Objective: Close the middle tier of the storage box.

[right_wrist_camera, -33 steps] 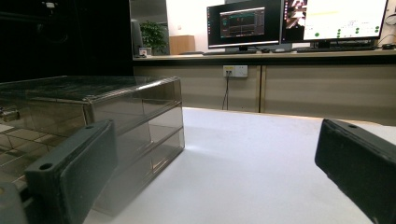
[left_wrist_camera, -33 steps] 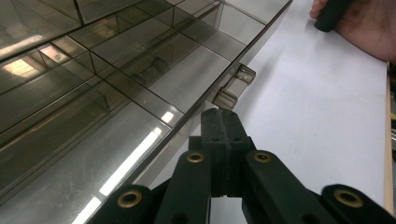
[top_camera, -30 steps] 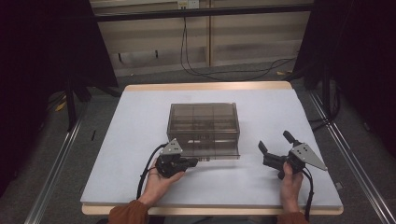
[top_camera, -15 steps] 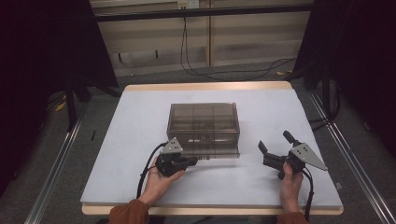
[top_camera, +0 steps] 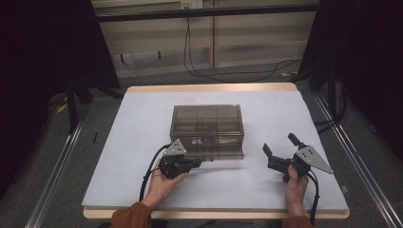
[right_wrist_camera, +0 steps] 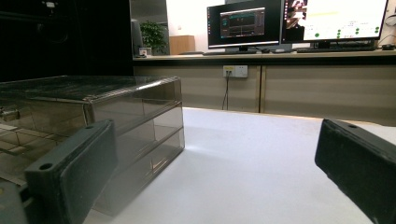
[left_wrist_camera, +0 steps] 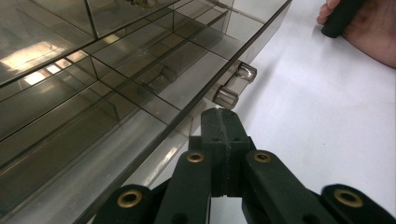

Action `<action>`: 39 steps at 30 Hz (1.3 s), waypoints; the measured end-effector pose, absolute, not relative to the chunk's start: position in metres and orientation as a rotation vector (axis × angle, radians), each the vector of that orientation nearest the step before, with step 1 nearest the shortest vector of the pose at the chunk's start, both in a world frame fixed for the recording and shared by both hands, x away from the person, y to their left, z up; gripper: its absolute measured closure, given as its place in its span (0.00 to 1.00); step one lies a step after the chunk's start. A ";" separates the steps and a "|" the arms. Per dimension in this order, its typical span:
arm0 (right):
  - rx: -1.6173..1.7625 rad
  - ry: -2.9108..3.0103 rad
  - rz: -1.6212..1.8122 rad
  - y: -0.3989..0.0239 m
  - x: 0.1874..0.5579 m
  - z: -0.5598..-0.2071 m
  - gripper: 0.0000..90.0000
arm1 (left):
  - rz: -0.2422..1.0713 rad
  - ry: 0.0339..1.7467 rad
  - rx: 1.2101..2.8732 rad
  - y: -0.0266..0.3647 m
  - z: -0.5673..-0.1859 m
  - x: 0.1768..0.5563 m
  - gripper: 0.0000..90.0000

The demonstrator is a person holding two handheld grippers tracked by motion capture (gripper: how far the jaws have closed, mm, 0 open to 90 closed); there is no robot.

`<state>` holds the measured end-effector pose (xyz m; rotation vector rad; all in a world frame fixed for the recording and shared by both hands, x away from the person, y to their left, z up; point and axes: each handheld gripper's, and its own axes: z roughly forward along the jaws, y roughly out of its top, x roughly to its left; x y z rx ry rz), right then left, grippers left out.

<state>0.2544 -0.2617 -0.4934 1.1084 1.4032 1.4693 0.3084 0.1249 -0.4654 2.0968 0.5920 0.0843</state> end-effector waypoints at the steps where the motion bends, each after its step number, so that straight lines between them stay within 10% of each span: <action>1: 1.106 1.403 1.469 -0.262 0.255 -0.493 0.00 | 0.083 0.593 2.097 0.125 -0.465 0.308 1.00; 39: 1.107 1.401 1.473 -0.262 0.255 -0.493 0.00 | 0.083 0.621 2.068 0.125 -0.465 0.316 1.00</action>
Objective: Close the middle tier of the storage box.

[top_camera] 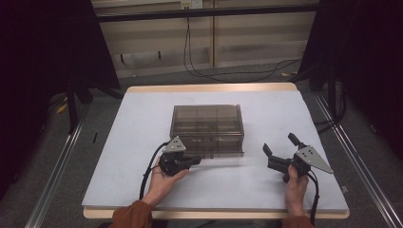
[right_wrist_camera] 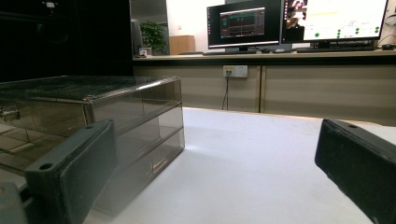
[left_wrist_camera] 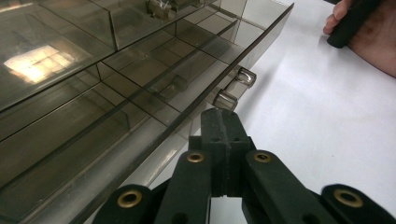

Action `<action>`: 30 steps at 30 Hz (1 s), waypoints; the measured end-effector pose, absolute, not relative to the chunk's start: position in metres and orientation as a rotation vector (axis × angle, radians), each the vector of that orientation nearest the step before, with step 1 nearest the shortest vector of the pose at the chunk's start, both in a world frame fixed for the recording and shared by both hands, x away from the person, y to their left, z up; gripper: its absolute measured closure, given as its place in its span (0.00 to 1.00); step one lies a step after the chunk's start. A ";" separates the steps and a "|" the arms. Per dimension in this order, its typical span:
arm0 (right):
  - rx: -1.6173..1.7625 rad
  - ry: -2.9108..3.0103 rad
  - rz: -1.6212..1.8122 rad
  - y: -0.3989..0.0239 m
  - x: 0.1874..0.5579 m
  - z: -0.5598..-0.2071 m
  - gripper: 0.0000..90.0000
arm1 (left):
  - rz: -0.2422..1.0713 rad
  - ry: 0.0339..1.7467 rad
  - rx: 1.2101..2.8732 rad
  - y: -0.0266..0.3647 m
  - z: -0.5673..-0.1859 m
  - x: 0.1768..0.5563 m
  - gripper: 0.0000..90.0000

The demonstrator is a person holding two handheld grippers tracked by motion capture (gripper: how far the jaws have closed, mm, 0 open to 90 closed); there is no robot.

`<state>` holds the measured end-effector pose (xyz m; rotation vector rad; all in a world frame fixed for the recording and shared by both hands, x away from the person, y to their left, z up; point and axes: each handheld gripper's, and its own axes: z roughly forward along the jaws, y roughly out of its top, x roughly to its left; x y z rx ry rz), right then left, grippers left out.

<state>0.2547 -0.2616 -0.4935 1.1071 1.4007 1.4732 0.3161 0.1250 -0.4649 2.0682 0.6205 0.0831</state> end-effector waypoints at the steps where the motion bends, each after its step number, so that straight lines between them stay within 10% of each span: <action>1: 1.106 1.401 1.473 -0.262 0.255 -0.494 0.00 | 0.085 0.620 2.067 0.125 -0.465 0.316 1.00; 30: 1.111 1.403 1.471 -0.262 0.255 -0.493 0.00 | 0.088 0.641 2.060 0.125 -0.466 0.322 1.00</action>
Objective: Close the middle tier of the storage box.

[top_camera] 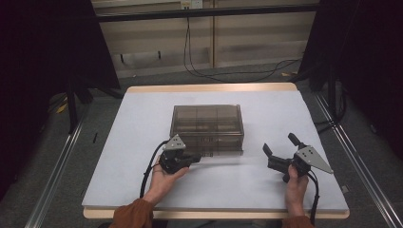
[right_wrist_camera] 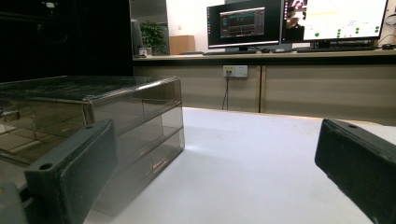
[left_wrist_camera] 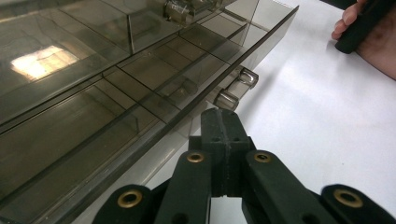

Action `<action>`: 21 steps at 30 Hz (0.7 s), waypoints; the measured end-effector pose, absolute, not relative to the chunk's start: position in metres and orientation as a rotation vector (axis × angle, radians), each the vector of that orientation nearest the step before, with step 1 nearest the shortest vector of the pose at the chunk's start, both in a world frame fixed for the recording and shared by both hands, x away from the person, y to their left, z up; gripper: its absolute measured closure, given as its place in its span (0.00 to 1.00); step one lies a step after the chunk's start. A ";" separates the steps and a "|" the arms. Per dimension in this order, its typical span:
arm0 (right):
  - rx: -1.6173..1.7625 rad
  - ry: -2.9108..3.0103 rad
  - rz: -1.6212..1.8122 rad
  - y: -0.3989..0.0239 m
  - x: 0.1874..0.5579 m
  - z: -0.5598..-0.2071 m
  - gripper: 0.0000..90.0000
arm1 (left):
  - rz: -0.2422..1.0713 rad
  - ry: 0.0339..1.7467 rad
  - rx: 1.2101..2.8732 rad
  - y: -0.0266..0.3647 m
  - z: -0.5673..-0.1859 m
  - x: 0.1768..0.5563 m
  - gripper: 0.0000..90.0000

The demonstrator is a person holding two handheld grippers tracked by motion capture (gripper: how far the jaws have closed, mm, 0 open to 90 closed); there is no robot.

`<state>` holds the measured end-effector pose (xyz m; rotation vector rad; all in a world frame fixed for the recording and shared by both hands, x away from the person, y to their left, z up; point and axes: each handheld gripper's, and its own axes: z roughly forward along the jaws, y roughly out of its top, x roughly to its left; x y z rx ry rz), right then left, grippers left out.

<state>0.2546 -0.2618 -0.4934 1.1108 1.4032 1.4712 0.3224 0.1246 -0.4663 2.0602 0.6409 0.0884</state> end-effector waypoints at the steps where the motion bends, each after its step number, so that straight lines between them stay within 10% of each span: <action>1: 1.111 1.403 1.471 -0.262 0.255 -0.493 0.00 | 0.088 0.641 2.060 0.125 -0.466 0.322 1.00; 21: 1.110 1.405 1.474 -0.262 0.255 -0.493 0.00 | 0.078 0.650 2.038 0.126 -0.467 0.328 1.00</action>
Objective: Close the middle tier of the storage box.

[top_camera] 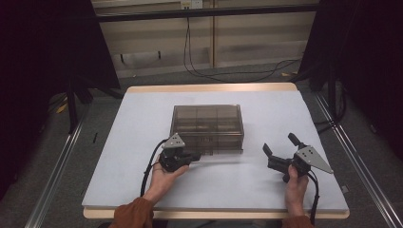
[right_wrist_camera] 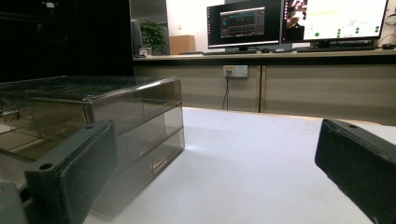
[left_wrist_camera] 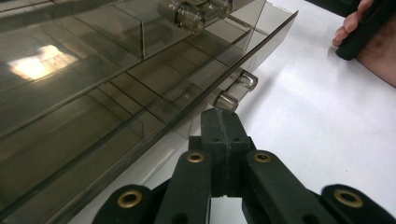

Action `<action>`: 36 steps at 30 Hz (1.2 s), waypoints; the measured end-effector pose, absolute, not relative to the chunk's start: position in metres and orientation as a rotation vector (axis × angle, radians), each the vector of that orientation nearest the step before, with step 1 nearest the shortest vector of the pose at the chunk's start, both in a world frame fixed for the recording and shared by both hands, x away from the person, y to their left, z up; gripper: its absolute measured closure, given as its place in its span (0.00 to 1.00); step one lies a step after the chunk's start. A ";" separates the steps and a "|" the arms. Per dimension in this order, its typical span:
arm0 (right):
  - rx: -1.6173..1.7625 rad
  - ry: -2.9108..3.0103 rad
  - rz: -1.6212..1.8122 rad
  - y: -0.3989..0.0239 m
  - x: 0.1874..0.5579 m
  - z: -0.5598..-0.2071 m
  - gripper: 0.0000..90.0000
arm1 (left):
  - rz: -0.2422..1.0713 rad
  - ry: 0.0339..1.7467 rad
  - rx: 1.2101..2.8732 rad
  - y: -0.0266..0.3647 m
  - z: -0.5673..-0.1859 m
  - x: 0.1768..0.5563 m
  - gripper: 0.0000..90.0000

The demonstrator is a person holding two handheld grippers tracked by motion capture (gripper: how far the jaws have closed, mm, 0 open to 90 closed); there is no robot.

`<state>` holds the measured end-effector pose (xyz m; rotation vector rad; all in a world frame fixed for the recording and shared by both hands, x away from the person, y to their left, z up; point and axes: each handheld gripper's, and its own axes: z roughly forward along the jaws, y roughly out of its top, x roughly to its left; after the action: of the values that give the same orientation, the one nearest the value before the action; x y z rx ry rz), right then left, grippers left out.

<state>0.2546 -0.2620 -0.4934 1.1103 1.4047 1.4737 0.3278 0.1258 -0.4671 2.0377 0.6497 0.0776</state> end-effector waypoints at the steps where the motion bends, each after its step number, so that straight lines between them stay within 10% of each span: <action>1: 1.109 1.405 1.473 -0.262 0.255 -0.493 0.00 | 0.078 0.650 2.038 0.126 -0.467 0.328 1.00; 36: 1.110 1.403 1.472 -0.262 0.255 -0.493 0.00 | 0.098 0.676 2.014 0.123 -0.466 0.340 1.00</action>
<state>0.2546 -0.2618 -0.4934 1.1100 1.4030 1.4716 0.3402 0.1230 -0.4663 2.0141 0.6763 0.0975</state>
